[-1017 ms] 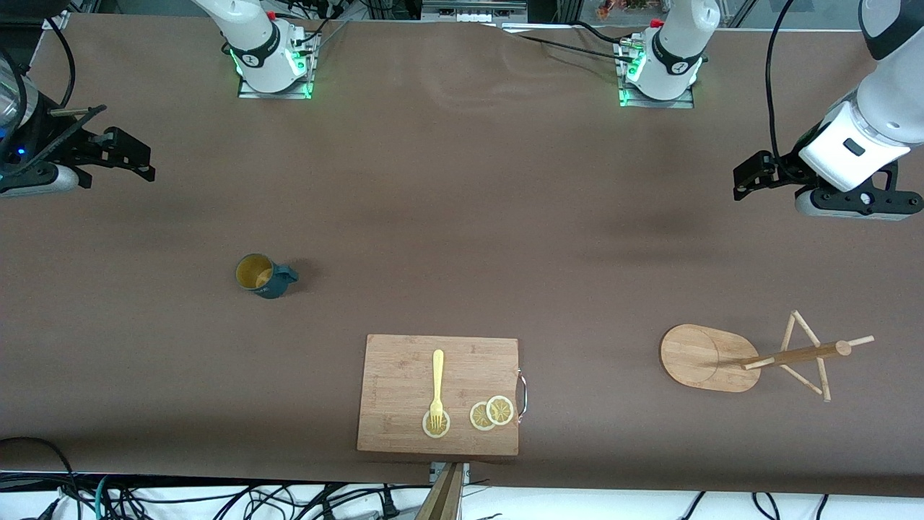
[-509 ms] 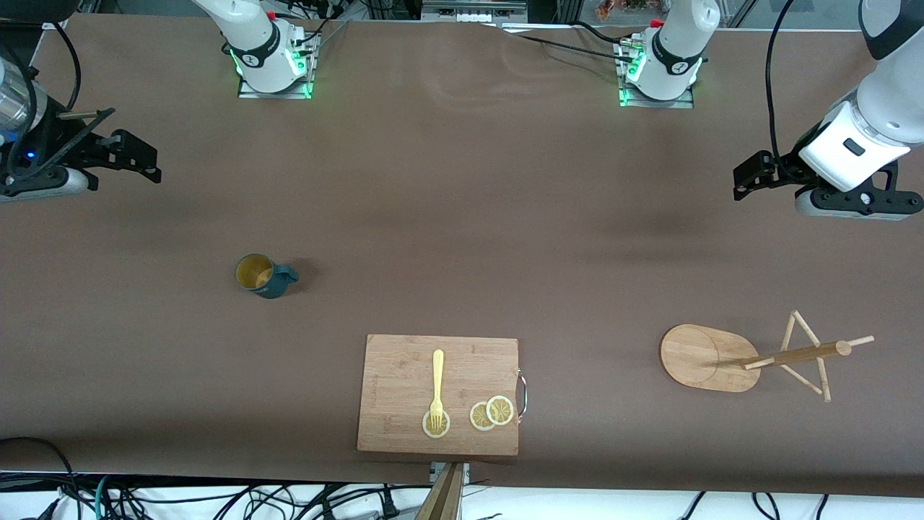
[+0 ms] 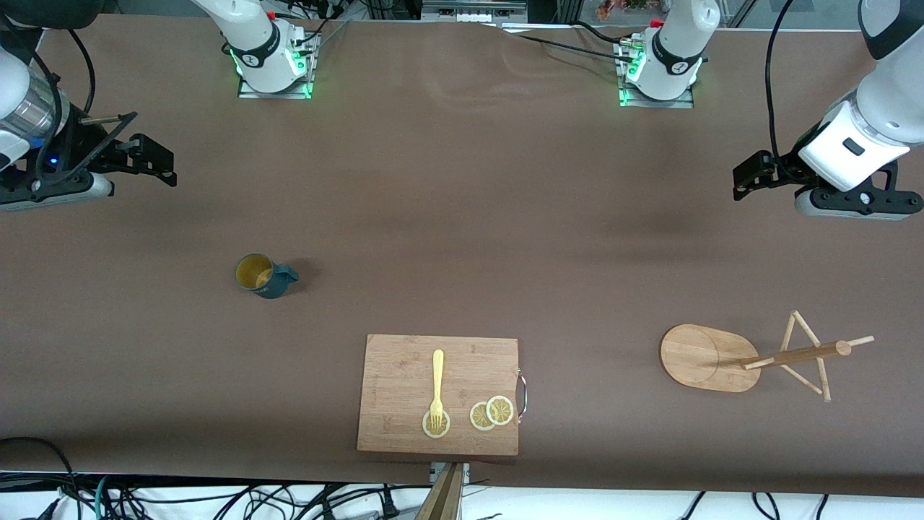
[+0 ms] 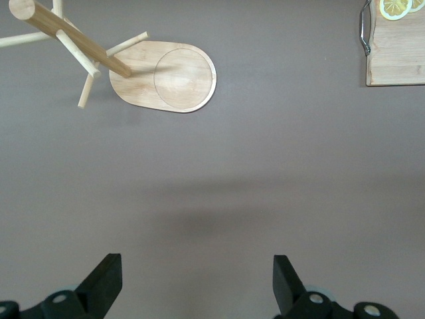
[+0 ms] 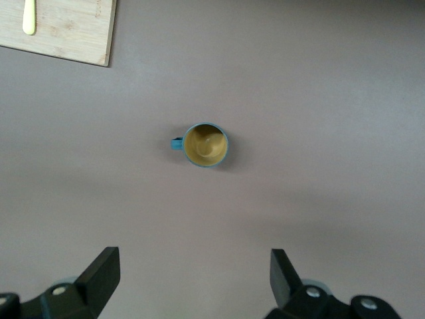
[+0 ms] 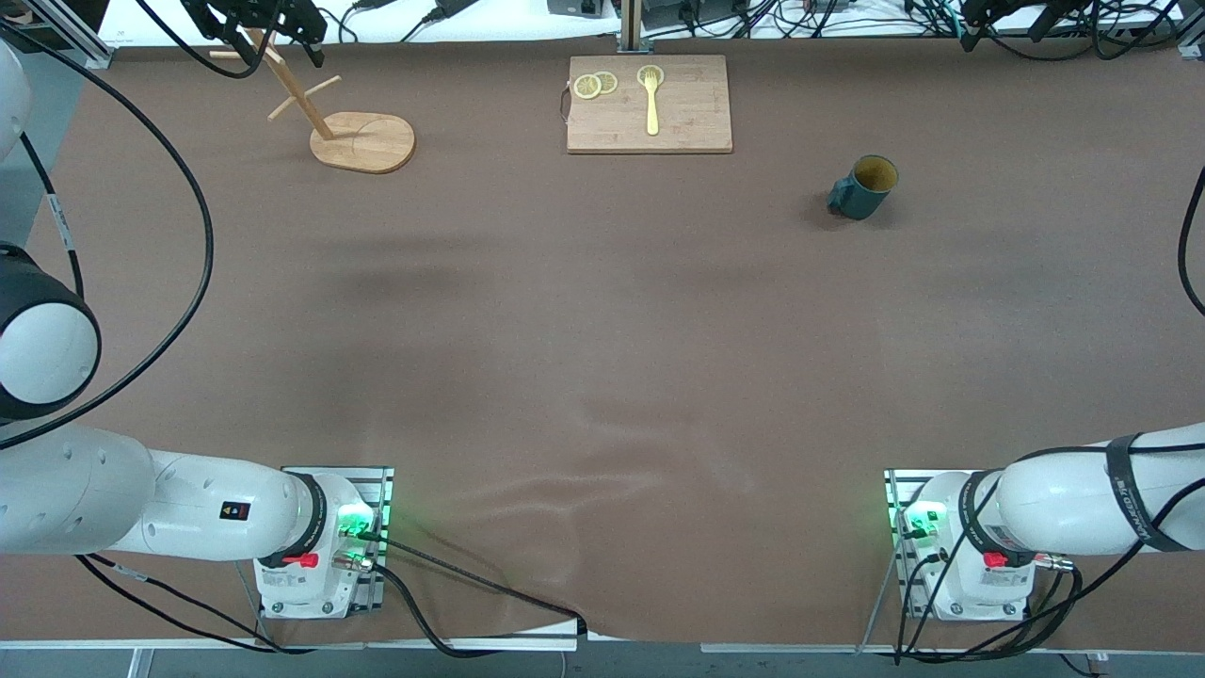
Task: Pass cup and hang on rack
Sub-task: 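Reach the right gripper toward the teal mug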
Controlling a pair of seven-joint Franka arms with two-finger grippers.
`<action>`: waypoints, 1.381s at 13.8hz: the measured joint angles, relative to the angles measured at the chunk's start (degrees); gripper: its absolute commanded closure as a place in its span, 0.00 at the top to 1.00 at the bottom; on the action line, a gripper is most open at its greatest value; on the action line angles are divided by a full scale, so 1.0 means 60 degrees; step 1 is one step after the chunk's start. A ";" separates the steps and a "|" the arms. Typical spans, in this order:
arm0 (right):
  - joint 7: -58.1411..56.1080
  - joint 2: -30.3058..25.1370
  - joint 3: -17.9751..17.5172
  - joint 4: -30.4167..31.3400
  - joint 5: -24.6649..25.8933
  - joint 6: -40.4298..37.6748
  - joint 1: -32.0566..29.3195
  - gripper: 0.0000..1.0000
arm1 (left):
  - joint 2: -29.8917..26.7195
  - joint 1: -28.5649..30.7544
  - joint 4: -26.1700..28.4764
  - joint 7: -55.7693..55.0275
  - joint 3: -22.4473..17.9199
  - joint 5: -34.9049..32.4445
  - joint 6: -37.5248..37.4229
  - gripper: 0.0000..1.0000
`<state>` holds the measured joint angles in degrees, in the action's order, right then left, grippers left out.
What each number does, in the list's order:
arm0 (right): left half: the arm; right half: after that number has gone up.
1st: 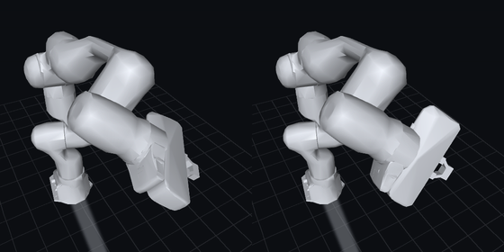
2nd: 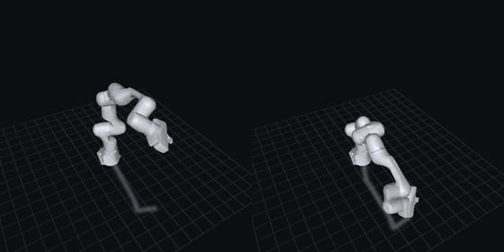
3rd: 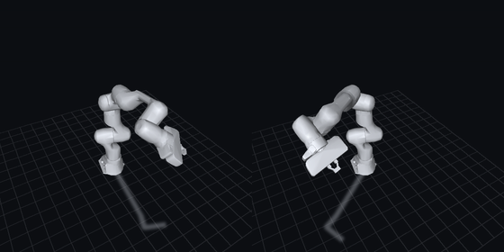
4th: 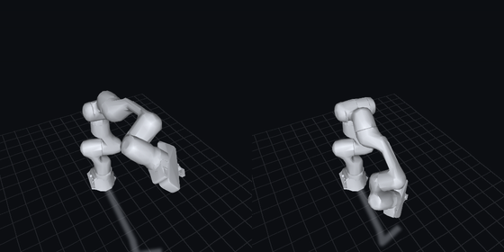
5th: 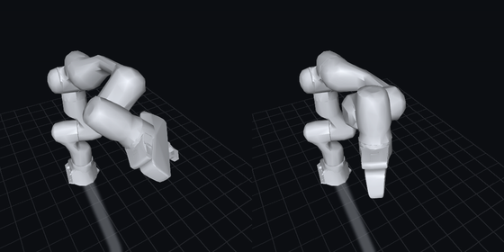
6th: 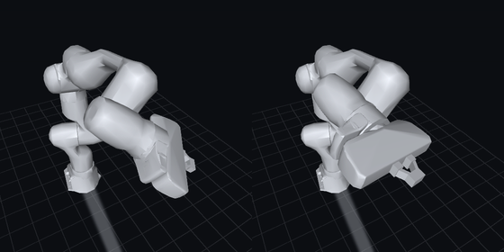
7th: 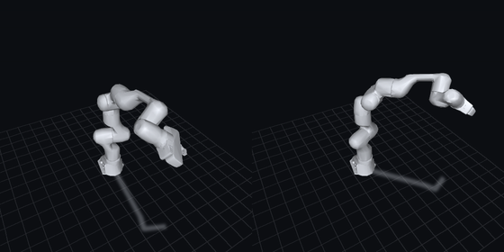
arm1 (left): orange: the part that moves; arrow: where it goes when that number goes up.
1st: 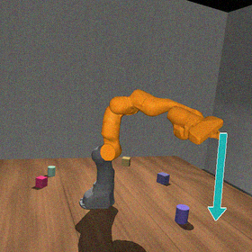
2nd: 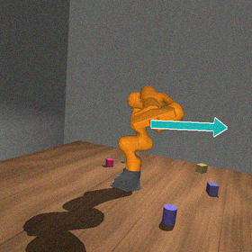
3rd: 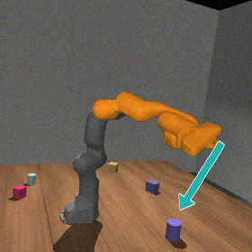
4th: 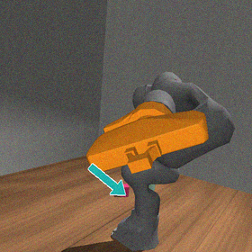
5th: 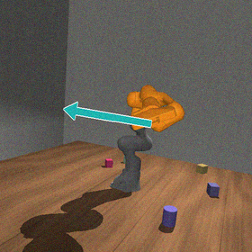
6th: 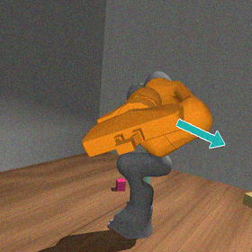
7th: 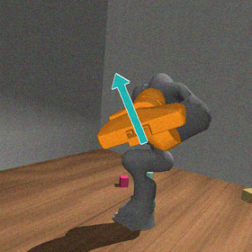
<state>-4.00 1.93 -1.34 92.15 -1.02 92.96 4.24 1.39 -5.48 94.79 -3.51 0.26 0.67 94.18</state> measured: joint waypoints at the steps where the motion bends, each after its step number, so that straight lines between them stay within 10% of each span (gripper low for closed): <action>1: 0.0000 0.0000 0.0004 0.0000 0.0000 0.0007 -0.0001 1.00 | 0.0000 0.0000 0.0000 0.0000 0.0000 0.0000 0.0000 1.00; 14: 0.0000 0.0119 0.0037 0.0017 0.0003 0.0038 -0.0024 1.00 | 0.0000 -0.0001 -0.0010 0.0000 0.0031 0.0000 0.0000 1.00; 19: -0.0080 0.2235 0.0227 0.0194 0.0012 0.0364 -0.0165 1.00 | 0.0000 -0.0008 -0.0022 0.0000 0.0062 0.0000 0.0000 1.00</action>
<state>-4.49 15.34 0.02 93.32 -0.95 95.14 3.25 1.39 -5.53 94.65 -3.51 0.63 0.67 94.18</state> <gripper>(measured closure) 0.000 0.000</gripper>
